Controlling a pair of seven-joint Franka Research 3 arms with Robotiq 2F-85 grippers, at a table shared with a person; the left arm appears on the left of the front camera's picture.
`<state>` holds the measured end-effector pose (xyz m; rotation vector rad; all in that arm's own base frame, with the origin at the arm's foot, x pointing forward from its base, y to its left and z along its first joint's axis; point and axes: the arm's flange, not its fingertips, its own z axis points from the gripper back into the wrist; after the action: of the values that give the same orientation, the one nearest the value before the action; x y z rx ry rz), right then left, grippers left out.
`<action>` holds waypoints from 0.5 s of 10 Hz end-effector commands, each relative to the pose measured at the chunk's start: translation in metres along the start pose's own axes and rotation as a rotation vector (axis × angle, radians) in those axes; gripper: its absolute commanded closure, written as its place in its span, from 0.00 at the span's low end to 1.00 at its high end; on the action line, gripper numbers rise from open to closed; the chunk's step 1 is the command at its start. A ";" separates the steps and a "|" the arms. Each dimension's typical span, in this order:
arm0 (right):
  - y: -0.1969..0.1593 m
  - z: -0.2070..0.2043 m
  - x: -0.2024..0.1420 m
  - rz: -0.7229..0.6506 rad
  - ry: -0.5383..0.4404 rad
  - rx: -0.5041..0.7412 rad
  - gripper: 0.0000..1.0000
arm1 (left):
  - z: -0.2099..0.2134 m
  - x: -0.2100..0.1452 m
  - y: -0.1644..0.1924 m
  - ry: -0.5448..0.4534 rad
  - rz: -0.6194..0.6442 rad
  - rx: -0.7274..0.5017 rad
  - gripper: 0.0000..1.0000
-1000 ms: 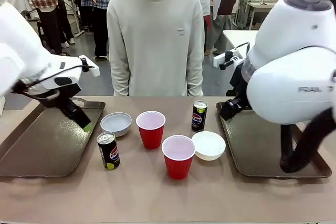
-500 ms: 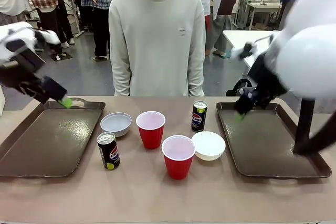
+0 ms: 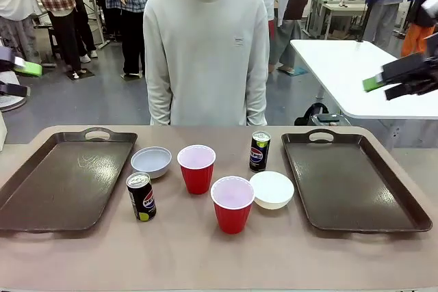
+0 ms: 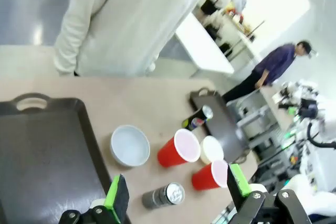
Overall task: Prepare tableware on both trays.
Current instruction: Pick up a Picnic Bowl from the table and place it on a Handle tray.
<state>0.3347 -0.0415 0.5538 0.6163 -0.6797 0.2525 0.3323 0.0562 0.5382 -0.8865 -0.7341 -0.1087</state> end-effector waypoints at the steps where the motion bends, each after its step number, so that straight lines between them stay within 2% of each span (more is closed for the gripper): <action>1: -0.023 -0.014 -0.125 -0.069 0.031 0.025 0.00 | 0.019 -0.032 0.031 0.015 0.032 -0.024 0.00; 3: -0.036 0.004 -0.151 -0.097 0.081 -0.015 0.00 | 0.040 -0.039 0.049 0.144 0.055 0.079 0.00; 5: -0.051 0.015 -0.168 -0.156 0.100 -0.041 0.00 | 0.062 -0.045 0.073 0.198 0.096 0.117 0.00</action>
<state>0.2913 -0.1435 0.5107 0.6379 -0.5400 0.1219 0.3011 0.1332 0.4846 -0.8294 -0.5348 -0.0391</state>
